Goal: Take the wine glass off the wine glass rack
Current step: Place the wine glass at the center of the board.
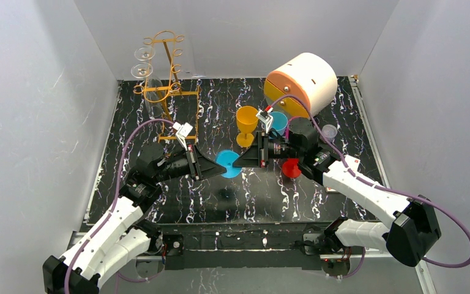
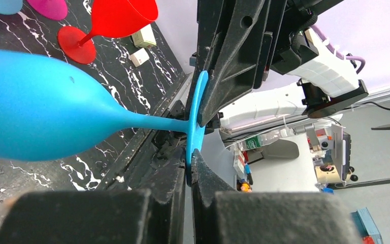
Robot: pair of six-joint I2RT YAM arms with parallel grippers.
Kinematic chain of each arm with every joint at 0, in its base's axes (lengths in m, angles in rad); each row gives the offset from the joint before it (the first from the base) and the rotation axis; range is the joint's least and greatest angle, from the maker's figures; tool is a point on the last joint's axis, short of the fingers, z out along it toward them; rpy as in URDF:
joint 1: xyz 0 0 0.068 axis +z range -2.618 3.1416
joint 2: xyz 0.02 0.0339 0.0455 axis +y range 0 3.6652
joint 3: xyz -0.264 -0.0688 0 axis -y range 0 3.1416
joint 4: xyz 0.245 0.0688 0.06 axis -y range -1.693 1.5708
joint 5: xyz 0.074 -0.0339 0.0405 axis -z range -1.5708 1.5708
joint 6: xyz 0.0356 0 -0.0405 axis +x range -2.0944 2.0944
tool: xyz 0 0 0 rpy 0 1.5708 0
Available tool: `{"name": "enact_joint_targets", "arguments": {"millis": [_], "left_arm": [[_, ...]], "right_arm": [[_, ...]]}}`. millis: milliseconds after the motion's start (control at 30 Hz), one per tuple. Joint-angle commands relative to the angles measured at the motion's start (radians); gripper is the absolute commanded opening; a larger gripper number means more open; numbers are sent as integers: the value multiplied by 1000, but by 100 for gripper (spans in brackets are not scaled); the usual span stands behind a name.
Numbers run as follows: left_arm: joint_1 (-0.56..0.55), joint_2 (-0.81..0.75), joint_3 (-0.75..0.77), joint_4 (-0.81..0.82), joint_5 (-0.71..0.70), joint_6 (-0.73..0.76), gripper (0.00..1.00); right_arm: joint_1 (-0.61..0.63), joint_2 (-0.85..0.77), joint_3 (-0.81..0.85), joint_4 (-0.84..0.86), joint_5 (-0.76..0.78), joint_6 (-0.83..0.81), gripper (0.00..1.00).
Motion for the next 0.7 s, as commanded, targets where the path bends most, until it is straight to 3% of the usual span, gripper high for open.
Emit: {"name": "enact_joint_targets", "arguments": {"millis": [0,100,167,467,667], "left_arm": [[-7,-20,22,4,5,58,0],[-7,-44,13,4,18,98,0],[-7,-59,9,-2,31,143,0],[-6,-64,53,-191,38,523,0],[-7,-116,51,-206,134,846,0]], "right_arm": [[1,-27,26,0,-8,-15,20],[1,-44,38,-29,17,-41,48],[1,-65,58,-88,61,-82,57],[2,-193,66,-272,462,-214,71],[0,-221,112,-366,568,-280,81]]}}
